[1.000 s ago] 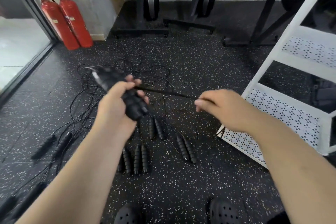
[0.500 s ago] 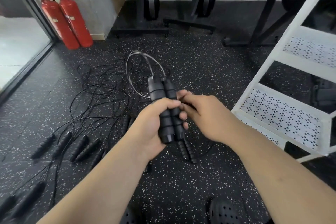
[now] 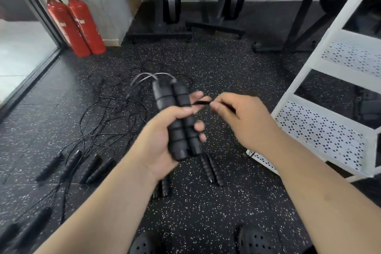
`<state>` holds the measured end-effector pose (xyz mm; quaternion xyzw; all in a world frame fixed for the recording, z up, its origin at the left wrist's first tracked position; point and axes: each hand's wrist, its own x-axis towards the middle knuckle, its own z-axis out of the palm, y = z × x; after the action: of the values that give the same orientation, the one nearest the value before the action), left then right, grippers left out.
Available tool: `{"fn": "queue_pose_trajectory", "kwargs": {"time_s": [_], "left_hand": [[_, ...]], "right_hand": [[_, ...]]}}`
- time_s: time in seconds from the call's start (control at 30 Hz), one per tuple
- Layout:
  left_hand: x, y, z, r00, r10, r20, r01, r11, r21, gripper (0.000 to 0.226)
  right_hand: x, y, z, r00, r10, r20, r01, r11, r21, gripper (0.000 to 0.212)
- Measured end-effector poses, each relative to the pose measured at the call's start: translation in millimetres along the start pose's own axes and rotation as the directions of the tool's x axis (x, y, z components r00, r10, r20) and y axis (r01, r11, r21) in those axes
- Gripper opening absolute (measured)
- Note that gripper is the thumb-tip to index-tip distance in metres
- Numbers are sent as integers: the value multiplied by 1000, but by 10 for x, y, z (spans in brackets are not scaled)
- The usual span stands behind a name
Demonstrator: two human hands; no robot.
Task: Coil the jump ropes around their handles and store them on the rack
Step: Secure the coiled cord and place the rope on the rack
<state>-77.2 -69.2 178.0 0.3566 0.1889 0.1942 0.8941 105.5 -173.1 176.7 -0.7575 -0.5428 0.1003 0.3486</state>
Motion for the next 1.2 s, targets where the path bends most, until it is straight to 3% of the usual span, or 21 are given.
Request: {"fn": "queue_pose_trajectory", "kwargs": {"time_s": [0.13,0.23,0.37,0.5,0.6,0.67,0.77,0.9,1.07,1.2], "left_hand": [[17,-30,82,1000,-12,15,11,999,46,53],[51,175,-66,995,97,-32,-98,994,-49,59],[42,316,-184,973,194,-121,-209,970,-121,43],[-6,130,-49,995,71,-72,-79,991,-108,50],[-20,-60,75,1000,-22,22,21,999,34,51],[6,-54,83,999,-35,-5,35,999,29,52],[49,172,-45,995,63,-83,-70,994,-87,55],[53,428,-241,971,178,-160,-205,963,-173,47],[8,111,-22,997,-10,-80,-1,991,-131,54],[18,-170,155,992,-111,-54,111,994,-2,54]], "right_hand": [[2,28,25,997,-2,71,3,1000,-14,18],[13,105,-119,982,69,178,-70,998,2,20],[2,123,-230,987,66,148,-71,997,27,21],[-1,54,-49,994,38,100,-40,999,20,21],[-16,10,104,988,-16,153,14,1000,16,16],[-6,8,74,976,5,215,-7,1000,11,18],[-2,13,-140,944,89,317,-85,996,-25,24],[-19,91,-326,960,111,258,-104,994,-39,25],[11,65,-113,983,97,156,-100,995,14,22],[5,35,71,968,57,245,-49,998,-39,19]]}}
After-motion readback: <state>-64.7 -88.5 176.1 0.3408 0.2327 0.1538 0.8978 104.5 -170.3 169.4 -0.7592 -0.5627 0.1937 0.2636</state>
